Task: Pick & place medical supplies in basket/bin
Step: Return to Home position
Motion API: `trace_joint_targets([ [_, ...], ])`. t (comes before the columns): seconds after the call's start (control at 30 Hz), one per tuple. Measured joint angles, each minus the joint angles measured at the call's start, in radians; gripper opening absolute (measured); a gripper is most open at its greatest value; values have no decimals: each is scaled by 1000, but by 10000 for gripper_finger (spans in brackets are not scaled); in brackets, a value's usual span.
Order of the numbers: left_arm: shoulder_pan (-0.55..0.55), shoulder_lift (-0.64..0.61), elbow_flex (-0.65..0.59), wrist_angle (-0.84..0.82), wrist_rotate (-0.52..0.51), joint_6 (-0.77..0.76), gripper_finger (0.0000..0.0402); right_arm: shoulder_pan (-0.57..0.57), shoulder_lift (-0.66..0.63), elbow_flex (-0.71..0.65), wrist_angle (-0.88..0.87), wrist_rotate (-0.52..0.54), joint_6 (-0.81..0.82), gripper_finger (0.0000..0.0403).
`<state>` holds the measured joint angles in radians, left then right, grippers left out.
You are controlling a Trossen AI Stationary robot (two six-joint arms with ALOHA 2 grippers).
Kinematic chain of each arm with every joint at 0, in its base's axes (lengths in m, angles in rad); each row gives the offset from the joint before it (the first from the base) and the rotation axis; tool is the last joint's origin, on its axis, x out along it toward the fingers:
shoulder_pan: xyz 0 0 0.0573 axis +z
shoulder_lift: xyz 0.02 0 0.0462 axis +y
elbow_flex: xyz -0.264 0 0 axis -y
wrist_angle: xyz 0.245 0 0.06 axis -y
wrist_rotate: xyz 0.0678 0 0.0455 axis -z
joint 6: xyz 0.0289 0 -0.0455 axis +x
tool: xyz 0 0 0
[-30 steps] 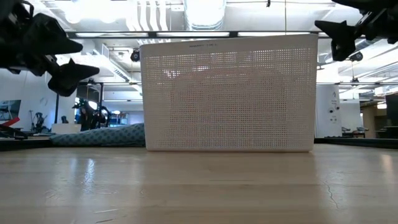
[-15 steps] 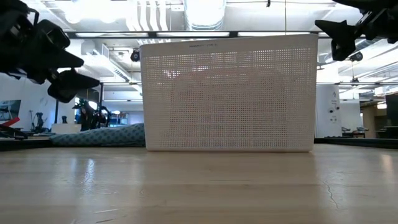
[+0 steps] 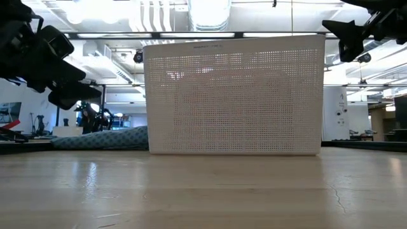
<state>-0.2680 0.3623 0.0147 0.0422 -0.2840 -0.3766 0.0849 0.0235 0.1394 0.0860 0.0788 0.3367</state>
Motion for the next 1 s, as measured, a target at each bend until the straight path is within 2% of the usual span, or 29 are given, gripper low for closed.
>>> trace_joint_targets([
  [1.0,0,25,0,-1,0,0,269,0,-1,0,1,0,1,244],
])
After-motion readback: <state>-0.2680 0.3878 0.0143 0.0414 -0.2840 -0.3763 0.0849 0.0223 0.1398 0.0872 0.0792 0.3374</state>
